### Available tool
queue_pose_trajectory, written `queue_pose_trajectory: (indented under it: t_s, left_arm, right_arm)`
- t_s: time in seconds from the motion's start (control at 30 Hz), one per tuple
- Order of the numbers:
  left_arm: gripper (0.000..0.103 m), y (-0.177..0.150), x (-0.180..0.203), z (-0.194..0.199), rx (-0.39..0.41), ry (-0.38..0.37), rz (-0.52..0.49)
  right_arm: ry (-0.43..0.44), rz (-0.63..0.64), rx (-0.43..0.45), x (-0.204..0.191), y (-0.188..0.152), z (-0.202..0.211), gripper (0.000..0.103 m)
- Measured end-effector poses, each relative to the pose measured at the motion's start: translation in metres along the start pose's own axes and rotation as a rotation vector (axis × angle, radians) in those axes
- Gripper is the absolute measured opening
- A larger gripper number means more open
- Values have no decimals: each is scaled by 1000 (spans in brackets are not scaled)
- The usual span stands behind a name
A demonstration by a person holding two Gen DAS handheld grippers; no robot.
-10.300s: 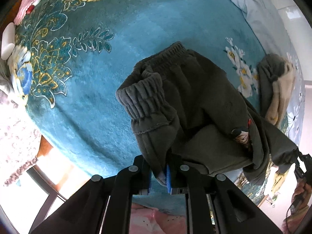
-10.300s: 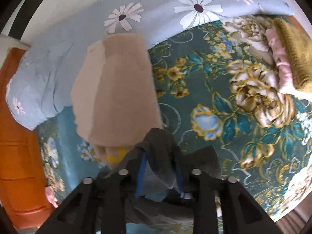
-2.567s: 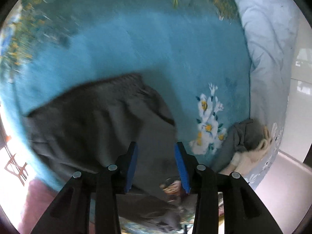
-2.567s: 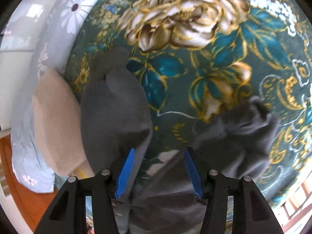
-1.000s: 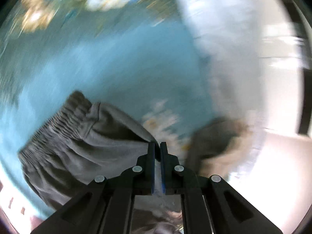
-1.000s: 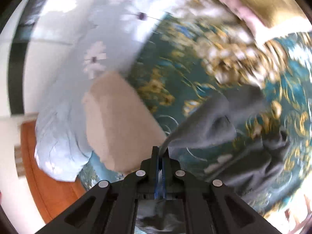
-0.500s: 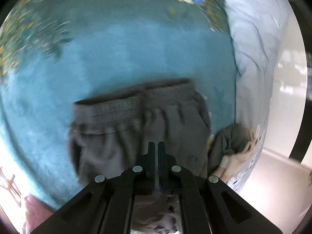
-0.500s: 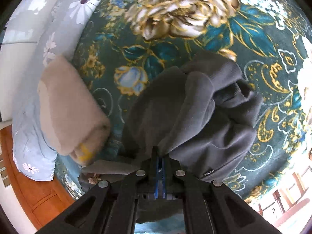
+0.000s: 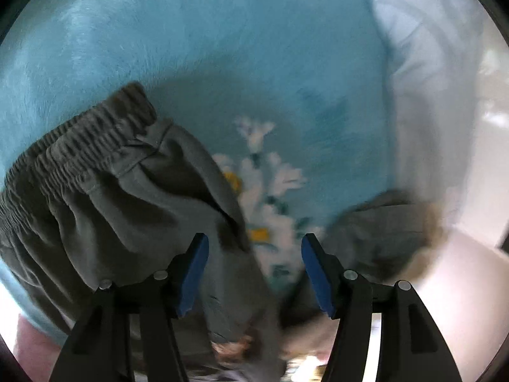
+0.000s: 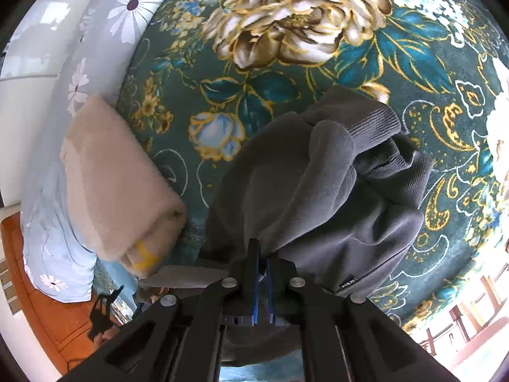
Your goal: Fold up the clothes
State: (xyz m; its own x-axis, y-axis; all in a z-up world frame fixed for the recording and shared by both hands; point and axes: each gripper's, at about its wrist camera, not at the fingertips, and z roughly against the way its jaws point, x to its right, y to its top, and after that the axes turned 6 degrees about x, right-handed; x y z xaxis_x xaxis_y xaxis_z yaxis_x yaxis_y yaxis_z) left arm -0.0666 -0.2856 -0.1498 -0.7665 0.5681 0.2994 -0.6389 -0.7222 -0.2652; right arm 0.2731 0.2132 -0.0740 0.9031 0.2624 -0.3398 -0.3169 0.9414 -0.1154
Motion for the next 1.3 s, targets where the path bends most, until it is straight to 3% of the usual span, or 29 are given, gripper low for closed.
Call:
queue_pose_trajectory:
  t_s: [0.07, 0.13, 0.2, 0.27, 0.4, 0.5, 0.53, 0.63, 0.7, 0.83, 0.93, 1.03, 1.17, 1.3]
  left_arm:
    - [58, 1, -2, -10, 0, 83, -1]
    - [40, 2, -4, -19, -1, 158, -3]
    - [15, 1, -8, -19, -7, 180, -10]
    - [10, 0, -12, -13, -6, 178, -16]
    - [7, -4, -3, 23, 37, 71, -68]
    - [7, -15, 0, 79, 114, -129, -180]
    - [7, -21, -9, 99, 138, -205, -202]
    - [7, -40, -57, 139, 182, -332, -231]
    - [7, -51, -107, 134, 161, -296, -184]
    - [7, -69, -201, 112, 106, -196, -58]
    - [7, -78, -242, 92, 75, -89, 35]
    - [8, -82, -251, 90, 85, -76, 35]
    - [8, -84, -241, 96, 94, -68, -70]
    - [16, -88, -242, 85, 71, 22, -149]
  right_arm:
    - [-9, 7, -2, -1, 1, -1, 6]
    - [-12, 5, -6, -1, 2, -2, 6]
    - [-11, -2, -12, -1, 3, -4, 6]
    - [-13, 1, -16, -4, 5, -4, 6]
    - [52, 26, 13, -20, 11, 9, 4]
    - [192, 95, 85, -39, 10, 40, 3]
    - [236, 121, 108, -43, 7, 51, 3]
    - [294, 186, 148, -36, -12, 71, 3]
    - [254, 192, 129, -18, -29, 67, 3]
    - [78, 121, 2, 32, -58, 23, 3]
    - [-43, 102, -69, 57, -76, -4, 3]
    - [-94, 94, -92, 68, -87, -14, 3]
    - [-112, 155, -68, 63, -93, -4, 3]
    - [-174, 148, -75, 65, -97, -4, 4]
